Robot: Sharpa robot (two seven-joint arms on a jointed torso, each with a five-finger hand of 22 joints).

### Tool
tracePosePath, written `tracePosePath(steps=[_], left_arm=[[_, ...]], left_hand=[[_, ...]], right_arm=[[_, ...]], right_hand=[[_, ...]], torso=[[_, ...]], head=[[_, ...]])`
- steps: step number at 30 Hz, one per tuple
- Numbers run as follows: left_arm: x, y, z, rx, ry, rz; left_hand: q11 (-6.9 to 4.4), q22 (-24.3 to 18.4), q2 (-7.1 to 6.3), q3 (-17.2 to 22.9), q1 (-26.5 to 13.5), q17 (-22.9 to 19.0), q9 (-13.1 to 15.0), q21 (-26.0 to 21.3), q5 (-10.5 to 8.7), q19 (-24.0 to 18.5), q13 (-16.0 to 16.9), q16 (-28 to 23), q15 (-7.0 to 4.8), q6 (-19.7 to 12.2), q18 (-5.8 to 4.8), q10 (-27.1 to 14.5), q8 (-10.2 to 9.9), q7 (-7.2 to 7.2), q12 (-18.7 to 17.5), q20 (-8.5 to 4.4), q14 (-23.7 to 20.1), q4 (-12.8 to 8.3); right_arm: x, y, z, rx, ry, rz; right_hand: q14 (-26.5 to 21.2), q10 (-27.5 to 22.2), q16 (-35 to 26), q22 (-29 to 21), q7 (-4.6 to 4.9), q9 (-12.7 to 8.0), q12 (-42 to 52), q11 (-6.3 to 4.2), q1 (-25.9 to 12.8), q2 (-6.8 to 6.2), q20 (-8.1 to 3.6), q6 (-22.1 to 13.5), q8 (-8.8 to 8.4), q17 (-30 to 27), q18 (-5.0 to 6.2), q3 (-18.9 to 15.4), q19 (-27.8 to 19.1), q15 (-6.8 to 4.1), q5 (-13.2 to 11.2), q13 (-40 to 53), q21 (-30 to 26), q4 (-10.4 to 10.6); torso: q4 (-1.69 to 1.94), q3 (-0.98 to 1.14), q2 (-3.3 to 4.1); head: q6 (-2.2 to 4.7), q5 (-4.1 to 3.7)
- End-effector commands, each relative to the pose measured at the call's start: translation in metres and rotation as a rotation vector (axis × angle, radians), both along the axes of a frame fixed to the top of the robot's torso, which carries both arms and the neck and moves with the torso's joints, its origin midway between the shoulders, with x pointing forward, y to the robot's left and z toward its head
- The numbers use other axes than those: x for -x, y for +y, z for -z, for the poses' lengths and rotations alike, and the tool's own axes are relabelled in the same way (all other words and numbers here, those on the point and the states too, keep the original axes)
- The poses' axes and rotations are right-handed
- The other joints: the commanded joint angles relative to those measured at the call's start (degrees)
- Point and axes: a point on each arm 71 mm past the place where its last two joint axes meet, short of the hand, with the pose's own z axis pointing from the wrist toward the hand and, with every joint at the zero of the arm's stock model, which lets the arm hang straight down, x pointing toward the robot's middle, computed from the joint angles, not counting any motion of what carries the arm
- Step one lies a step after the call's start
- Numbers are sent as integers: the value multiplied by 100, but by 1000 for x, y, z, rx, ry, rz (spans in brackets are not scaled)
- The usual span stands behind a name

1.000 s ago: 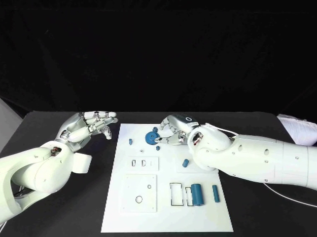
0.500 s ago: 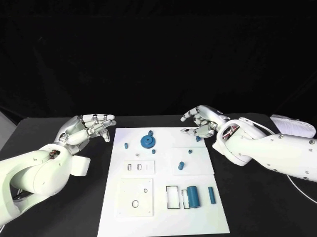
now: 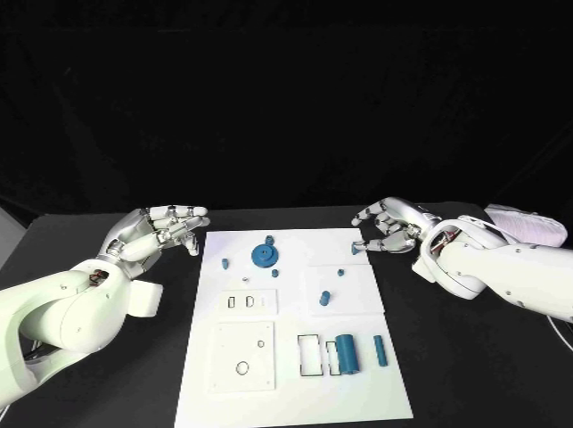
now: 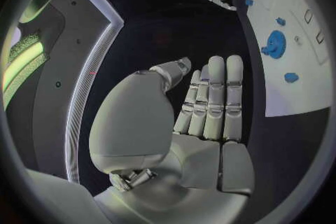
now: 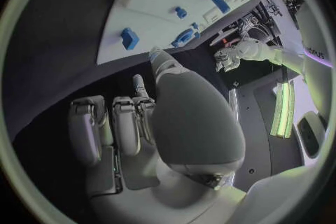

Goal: Assemble the parts on the task board

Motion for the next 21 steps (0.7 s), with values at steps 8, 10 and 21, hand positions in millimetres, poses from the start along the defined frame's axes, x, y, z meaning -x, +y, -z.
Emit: tracePosePath(steps=[8,10,21], left_arm=[[0,-2,-1,16,-7,21],[0,-1,-1,16,-7,21],[0,0,-1,14,-7,19]], left_hand=[[21,9,27,24,-25,6,6,27,-29,-28,7,29,19,-53,86,-12,31,1,-14,1,-38,-10],[21,9,27,24,-25,6,6,27,-29,-28,7,29,19,-53,86,-12,31,1,-14,1,-38,-10],[21,9,27,24,-25,6,6,27,-29,-28,7,29,19,-53,86,-12,31,1,-14,1,-38,-10]], right_arm=[[1,-4,17,44,42,-46],[0,-4,20,47,46,-41],[-1,-1,30,48,62,-36]], right_hand=[[514,458,41,1337,1,-7,-32,32,83,-24,51,-63,-25,1145,-25,-39,479,59,-13,1360,-18,-21],[513,461,41,1344,1,-7,-28,33,86,-23,51,-63,-25,1144,-28,-39,484,59,-11,1364,-11,-22],[516,482,44,1353,-6,5,-6,30,96,32,57,-1,1,1156,-30,-36,490,61,45,1384,-2,22]], torso=[[-8,-10,8],[-1,-16,5],[-10,-13,4]], head=[[-41,17],[-48,11],[-91,34]])
